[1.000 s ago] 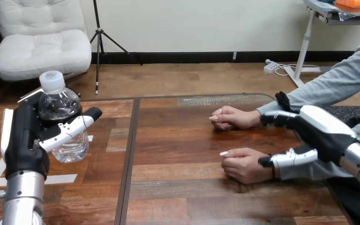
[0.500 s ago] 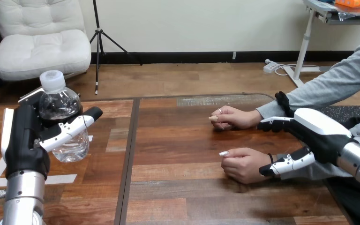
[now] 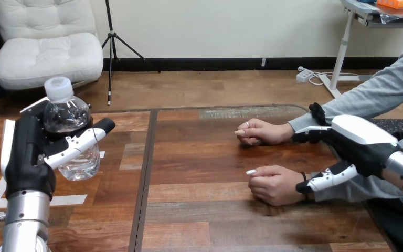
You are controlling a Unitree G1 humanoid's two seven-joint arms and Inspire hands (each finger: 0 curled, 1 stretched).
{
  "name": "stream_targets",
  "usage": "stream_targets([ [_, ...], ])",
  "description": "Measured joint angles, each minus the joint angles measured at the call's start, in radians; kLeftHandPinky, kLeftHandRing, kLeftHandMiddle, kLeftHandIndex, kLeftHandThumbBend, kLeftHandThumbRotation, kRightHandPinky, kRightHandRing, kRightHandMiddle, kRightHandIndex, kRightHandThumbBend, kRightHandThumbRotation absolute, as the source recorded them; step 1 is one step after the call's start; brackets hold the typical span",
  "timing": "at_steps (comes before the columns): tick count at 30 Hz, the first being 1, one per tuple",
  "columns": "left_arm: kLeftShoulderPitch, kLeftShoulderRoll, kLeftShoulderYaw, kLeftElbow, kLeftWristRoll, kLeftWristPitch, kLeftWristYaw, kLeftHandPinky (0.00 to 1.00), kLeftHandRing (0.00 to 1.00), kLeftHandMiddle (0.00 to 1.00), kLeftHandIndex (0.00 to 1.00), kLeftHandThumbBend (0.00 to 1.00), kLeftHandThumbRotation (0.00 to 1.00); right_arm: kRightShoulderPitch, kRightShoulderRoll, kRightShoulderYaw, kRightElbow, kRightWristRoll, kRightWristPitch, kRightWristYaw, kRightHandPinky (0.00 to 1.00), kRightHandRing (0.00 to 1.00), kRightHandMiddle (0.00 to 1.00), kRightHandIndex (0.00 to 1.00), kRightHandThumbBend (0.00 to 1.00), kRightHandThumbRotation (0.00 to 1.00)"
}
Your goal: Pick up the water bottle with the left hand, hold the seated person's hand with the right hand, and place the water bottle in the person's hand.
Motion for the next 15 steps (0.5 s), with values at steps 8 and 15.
stream_targets([
  [8, 0.004, 0.0, 0.0, -0.024, 0.0, 0.0, -0.001, 0.32, 0.37, 0.41, 0.41, 0.72, 0.0, -0.01, -0.015, 0.021, 0.0, -0.024, 0.015, -0.001, 0.79, 0.81, 0.82, 0.82, 1.0, 0.47],
  [15, 0.004, 0.0, 0.0, -0.038, -0.004, 0.0, -0.005, 0.32, 0.37, 0.41, 0.41, 0.71, 0.0, -0.013, -0.029, 0.051, 0.0, -0.051, 0.031, -0.001, 0.8, 0.81, 0.83, 0.82, 1.0, 0.46],
])
